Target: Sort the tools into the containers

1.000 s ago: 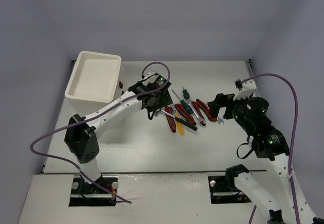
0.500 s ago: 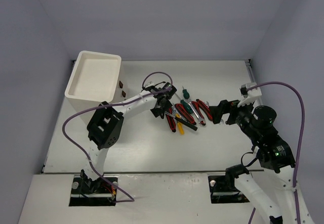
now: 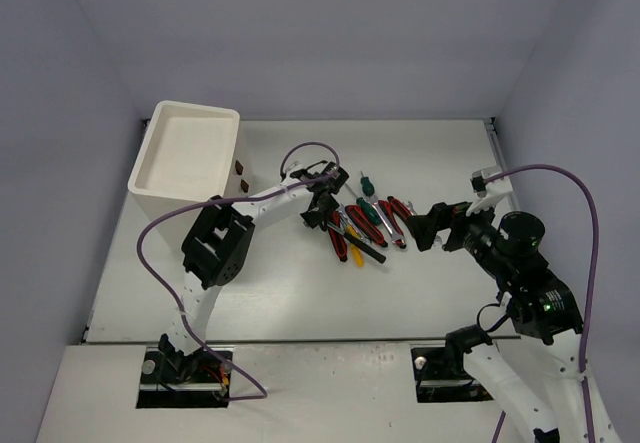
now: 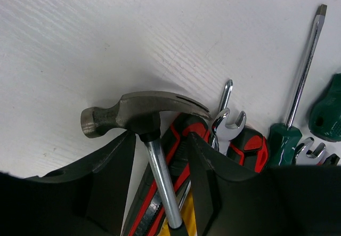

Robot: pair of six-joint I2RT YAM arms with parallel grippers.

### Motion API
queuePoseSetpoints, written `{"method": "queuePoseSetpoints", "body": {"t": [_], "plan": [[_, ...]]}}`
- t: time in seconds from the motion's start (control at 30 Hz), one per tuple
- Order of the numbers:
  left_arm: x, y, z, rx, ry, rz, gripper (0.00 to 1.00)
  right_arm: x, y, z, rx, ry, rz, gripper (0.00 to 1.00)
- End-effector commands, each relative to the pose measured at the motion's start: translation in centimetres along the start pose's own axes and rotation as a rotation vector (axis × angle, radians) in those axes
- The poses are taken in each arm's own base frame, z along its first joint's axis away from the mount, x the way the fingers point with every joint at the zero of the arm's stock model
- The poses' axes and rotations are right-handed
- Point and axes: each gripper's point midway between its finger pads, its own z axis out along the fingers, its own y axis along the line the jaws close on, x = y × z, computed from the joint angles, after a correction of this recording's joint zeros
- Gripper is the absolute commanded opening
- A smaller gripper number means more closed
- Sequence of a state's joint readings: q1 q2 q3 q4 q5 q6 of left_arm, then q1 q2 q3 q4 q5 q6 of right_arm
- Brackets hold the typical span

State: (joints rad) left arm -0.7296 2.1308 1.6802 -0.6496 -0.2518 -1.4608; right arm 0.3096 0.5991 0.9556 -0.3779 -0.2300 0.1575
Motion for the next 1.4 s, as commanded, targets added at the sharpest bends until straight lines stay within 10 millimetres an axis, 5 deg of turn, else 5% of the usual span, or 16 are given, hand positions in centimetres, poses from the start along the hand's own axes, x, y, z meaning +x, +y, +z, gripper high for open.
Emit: {"method": "queuePoseSetpoints", "body": {"t": [0.0,0.33,0.67,0.9,1.07,1.27,1.37], "plan": [[-1.6,-2.3,-1.2,0.072,-0.029,-0.072,0.39,-1.0,0.8,0.4,-0.042,-0.041,0.001,1.0],[-1.2,-1.1,-0.4,0.043,-0.022,-0.062,0.24,-0.4,0.9,0.6,-0.047,-0.026,0.01,1.0],[-3.1,0.3,-0.2,0.023,-0.04,0.031,0.0,-0.1,1.0,0.7,-0.051,-0.018,0.013,1.0],[-2.6,1.6,0.4,-0.001,-0.008,0.078,0.27,0.1,1.1,0.7,-0.057,-0.013,0.014,1.0],[-2.3,1.8,0.8,-0.009,0.003,0.086,0.33,0.3,1.1,0.7,-0.06,-0.009,0.017,1.0],[-2.4,1.3,0.6,0.007,0.006,0.116,0.02,0.3,1.1,0.6,-0.06,-0.009,0.017,1.0],[-3.4,0.4,-1.0,0.047,-0.019,0.153,0.0,0.2,1.1,0.5,-0.06,-0.012,0.015,1.0]]}}
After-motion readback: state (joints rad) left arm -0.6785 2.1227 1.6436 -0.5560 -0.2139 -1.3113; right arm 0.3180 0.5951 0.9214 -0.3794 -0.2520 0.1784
